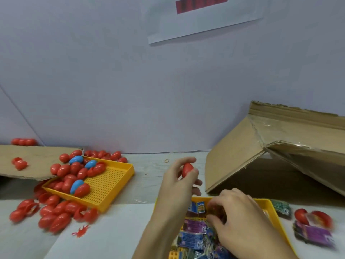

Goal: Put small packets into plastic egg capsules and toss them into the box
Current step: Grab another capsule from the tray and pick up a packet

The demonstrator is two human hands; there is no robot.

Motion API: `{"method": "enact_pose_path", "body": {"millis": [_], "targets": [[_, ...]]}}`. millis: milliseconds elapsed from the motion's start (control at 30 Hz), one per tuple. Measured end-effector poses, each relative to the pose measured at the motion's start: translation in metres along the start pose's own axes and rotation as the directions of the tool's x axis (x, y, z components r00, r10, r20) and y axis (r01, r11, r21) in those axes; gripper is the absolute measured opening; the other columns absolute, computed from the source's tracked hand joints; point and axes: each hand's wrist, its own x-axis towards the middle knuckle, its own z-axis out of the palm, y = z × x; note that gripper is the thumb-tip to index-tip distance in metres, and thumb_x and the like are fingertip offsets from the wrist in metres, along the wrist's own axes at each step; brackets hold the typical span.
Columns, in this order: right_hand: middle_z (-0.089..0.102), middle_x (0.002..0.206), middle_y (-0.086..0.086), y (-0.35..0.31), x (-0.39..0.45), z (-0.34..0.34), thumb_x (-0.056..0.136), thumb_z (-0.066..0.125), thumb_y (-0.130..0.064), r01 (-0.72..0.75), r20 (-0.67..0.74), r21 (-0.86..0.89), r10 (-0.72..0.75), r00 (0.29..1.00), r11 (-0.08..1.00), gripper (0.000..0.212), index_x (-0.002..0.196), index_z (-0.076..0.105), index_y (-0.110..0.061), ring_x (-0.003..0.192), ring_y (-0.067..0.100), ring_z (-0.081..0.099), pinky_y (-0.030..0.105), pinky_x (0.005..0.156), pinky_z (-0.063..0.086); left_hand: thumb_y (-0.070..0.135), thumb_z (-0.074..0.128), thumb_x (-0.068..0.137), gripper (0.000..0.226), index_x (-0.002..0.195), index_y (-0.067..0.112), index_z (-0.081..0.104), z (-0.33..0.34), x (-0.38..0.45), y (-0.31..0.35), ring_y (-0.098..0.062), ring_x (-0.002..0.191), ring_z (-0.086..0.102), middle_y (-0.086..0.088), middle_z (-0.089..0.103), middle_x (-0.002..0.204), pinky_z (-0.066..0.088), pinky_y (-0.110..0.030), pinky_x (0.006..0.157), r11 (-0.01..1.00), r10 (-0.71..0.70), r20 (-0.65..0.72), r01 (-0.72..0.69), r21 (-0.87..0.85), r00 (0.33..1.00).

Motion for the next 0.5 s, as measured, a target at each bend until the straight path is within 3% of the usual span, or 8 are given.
{"method": "enact_pose_path", "body": {"millis": [133, 267, 433, 500], "targets": [[0.052, 0.090, -0.020, 0.000, 0.002, 0.001, 0.083, 0.062, -0.053, 0.009, 0.088, -0.036, -0.006, 0.996, 0.999, 0.017, 0.095, 0.065, -0.041, 0.091, 0.000, 0.040, 0.026, 0.087, 0.035, 0.017, 0.064, 0.093, 0.028, 0.096, 0.043, 0.070, -0.016, -0.007, -0.013, -0.014, 0.075, 0.070, 0.010, 0.071, 0.086, 0.053, -0.021, 0.063, 0.999, 0.044, -0.053, -0.045, -0.027, 0.998], [0.057, 0.086, -0.020, 0.000, 0.003, 0.000, 0.079, 0.069, -0.050, -0.044, 0.072, 0.045, 0.041, 0.997, 0.998, 0.012, 0.077, 0.063, -0.041, 0.089, -0.004, 0.044, 0.021, 0.087, 0.037, 0.013, 0.062, 0.094, 0.027, 0.099, 0.038, 0.070, -0.030, 0.002, -0.020, -0.014, 0.077, 0.070, 0.011, 0.070, 0.084, 0.053, -0.019, 0.060, 0.996, 0.053, -0.127, -0.061, -0.058, 0.990], [0.063, 0.079, -0.026, -0.001, 0.003, -0.002, 0.073, 0.077, -0.046, -0.131, 0.058, 0.142, 0.123, 0.991, 0.981, 0.018, 0.075, 0.062, -0.056, 0.081, -0.005, 0.051, 0.010, 0.063, 0.038, 0.010, 0.060, 0.093, 0.030, 0.096, 0.038, 0.069, -0.024, 0.008, -0.026, -0.012, 0.074, 0.069, 0.008, 0.069, 0.087, 0.053, -0.019, 0.060, 0.995, 0.047, -0.108, -0.055, -0.079, 0.993], [0.062, 0.078, -0.034, 0.000, 0.002, -0.003, 0.071, 0.079, -0.042, -0.142, 0.019, 0.203, 0.141, 0.990, 0.969, 0.023, 0.075, 0.063, -0.058, 0.079, -0.006, 0.054, 0.011, 0.062, 0.038, 0.006, 0.055, 0.094, 0.033, 0.091, 0.036, 0.069, -0.021, 0.007, -0.026, -0.009, 0.064, 0.065, 0.008, 0.067, 0.079, 0.053, -0.022, 0.061, 0.994, 0.039, -0.082, -0.047, -0.099, 0.996]]}}
